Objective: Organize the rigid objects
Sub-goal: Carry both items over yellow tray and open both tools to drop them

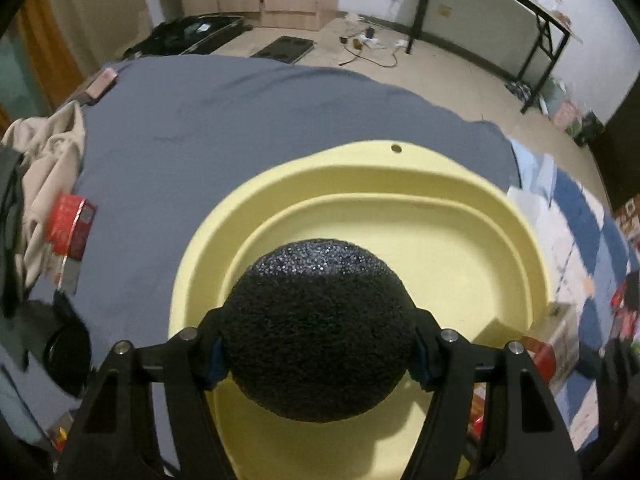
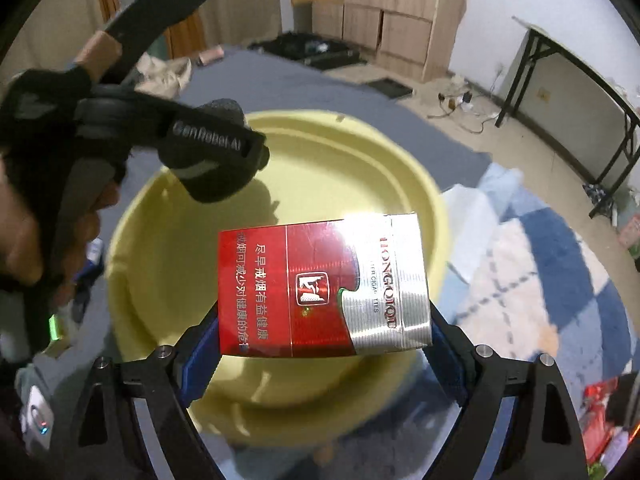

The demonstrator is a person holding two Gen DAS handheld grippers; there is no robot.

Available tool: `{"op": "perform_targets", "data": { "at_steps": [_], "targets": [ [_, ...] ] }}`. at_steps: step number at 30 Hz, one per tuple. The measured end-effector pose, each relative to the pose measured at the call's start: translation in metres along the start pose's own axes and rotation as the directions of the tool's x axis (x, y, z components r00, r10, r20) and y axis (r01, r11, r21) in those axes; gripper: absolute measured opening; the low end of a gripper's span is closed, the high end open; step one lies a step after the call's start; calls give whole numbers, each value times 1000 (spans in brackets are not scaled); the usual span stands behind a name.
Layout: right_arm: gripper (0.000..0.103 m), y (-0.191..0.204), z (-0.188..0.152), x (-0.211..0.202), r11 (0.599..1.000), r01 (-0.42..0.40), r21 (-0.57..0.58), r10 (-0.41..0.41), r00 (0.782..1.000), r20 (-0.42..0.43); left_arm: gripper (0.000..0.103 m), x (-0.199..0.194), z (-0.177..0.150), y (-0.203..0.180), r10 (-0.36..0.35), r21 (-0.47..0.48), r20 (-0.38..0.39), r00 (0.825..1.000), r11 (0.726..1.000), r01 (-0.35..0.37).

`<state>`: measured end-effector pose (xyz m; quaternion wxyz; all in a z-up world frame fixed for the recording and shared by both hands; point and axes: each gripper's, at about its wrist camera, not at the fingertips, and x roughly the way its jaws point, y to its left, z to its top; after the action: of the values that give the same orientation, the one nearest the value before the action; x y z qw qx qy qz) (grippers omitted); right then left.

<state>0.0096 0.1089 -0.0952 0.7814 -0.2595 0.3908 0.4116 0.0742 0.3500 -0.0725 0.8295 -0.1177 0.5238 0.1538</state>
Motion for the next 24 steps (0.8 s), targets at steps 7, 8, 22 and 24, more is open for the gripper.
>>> {"op": "perform_targets", "data": {
  "at_steps": [7,8,22,24],
  "targets": [
    [90,23,0,10,990,44,-137,-46,999,-12,69,18,-5,10,-60,-56,-38,997,997,57],
    [89,29,0,11,987,25,-160,-27,1000,-13,69,19,-8,9,-56,-57,-41,998,997,53],
    [103,45,4,-13,986,-53,-156,61,997,45,103,-28,-1,4,-116,-203,136,984,969,142],
    [103,29,-2,-44,991,-71,-117,81,993,82,103,-47,5,-11,-128,-200,181,975,966,164]
  ]
}}
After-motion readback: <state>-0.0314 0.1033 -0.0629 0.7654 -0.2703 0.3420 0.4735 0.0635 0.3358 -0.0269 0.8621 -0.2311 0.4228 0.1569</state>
